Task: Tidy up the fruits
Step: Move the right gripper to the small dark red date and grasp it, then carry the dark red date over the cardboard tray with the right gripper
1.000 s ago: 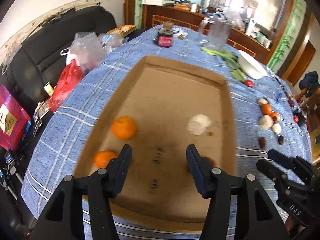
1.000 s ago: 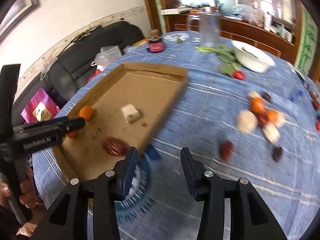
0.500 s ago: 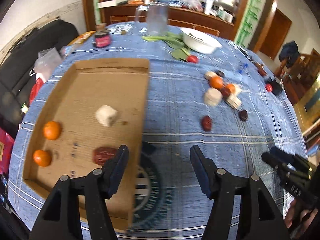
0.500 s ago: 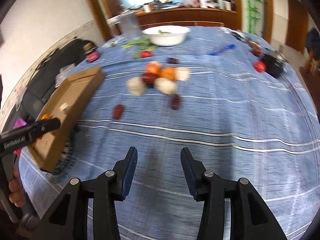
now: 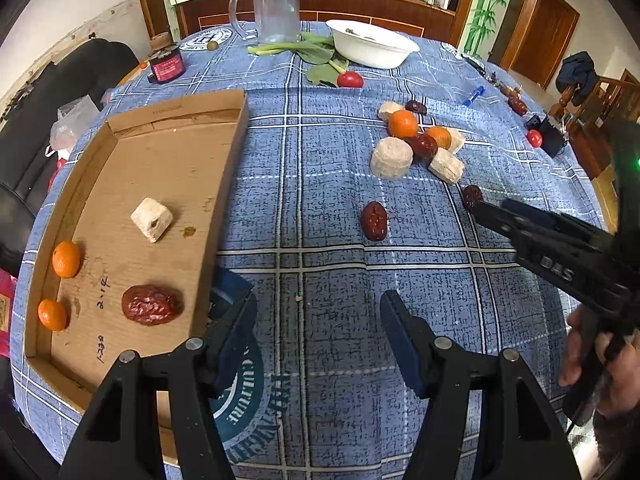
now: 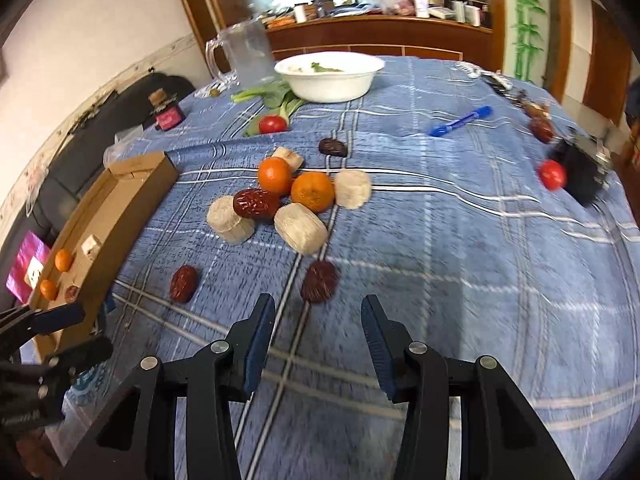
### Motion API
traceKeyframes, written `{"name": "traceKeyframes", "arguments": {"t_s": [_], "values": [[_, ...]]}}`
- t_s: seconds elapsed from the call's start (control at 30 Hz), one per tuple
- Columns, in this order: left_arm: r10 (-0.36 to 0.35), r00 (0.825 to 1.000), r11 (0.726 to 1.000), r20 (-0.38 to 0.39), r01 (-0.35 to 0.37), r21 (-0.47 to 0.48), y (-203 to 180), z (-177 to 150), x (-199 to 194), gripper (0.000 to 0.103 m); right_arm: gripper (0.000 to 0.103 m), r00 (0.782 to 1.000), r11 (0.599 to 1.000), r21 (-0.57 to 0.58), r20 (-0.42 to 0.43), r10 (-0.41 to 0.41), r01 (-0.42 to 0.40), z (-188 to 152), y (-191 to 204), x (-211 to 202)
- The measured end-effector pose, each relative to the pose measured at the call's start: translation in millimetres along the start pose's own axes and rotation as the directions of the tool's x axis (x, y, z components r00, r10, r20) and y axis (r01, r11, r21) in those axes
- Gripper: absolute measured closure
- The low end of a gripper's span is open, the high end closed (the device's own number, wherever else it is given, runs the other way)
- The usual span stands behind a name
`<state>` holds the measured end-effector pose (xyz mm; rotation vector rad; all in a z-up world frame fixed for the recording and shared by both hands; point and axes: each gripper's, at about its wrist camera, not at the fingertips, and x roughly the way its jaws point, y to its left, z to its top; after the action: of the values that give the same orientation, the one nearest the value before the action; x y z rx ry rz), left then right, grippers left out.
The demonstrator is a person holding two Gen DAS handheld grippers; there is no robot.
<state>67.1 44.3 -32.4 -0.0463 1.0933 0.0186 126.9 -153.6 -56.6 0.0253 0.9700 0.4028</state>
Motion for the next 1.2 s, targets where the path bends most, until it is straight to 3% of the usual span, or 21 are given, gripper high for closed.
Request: {"name": "traceKeyframes", "arguments": {"t_s": [0.07,0.13,0.2,0.33,0.53,0.6,0.63,0.67,0.73,1.2], "values": [[0.004,1.000,1.000,-0.009,-0.003,0.003,-2.1,3.6,4.4,0.040,0.056,1.000,1.000,-0.008,-0.015,0.008,-0.008,2.2,0.5,10.4],[-0.003,1.000,1.000,-0.020,0.003,0.001,-3.9,9.3,10.1,0.040,0.065,1.000,0.999,-0.034,-0.003,-0.002,0.002,4.4,2.5,15.5],[-0.013,0.999,1.000,-0.033,0.013,-0.005,-6.2,17.3,17.6,0.040,0.084,1.000,0.996,-0.084,0.001,-0.017,0.017,6.5,6.9,19.3],[-0.041,0.998,0.999,-0.049,0.040,-0.017,-11.7,31.9,31.6,0.040,0.084,0.999,0.991,-0.132,0.022,-0.030,0.033,4.4,8.1,15.9],[-0.080,0.993,0.997,-0.083,0.078,-0.021,-22.9,43.9,59.7,0.040,0.084,0.999,0.994,-0.104,0.033,-0.012,0.015,-7.7,-8.0,-5.2],[-0.063,0.997,0.998,-0.049,0.063,0.004,-28.0,44.8,60.2,0.042,0.084,0.999,0.996,-0.086,0.033,-0.010,0.012,-10.4,-13.1,-9.4],[-0.038,0.999,0.999,-0.034,0.038,0.022,-31.8,45.4,61.6,0.050,0.084,0.999,0.997,-0.073,0.033,-0.009,0.011,-12.1,-15.9,-11.3],[-0.019,1.000,0.999,-0.024,0.019,0.027,-33.1,45.5,61.4,0.068,0.084,0.999,0.998,-0.058,0.032,-0.009,0.011,-13.6,-18.4,-12.7],[-0.019,1.000,0.999,-0.012,0.019,0.033,-33.4,46.4,60.1,0.085,0.084,1.000,0.999,-0.032,0.027,-0.010,0.011,-16.9,-22.9,-14.9],[-0.159,0.987,0.987,-0.022,0.159,0.018,-24.9,15.3,17.9,0.085,0.083,0.997,0.997,0.048,0.039,-0.061,0.059,-41.0,-32.0,-46.4]]}}
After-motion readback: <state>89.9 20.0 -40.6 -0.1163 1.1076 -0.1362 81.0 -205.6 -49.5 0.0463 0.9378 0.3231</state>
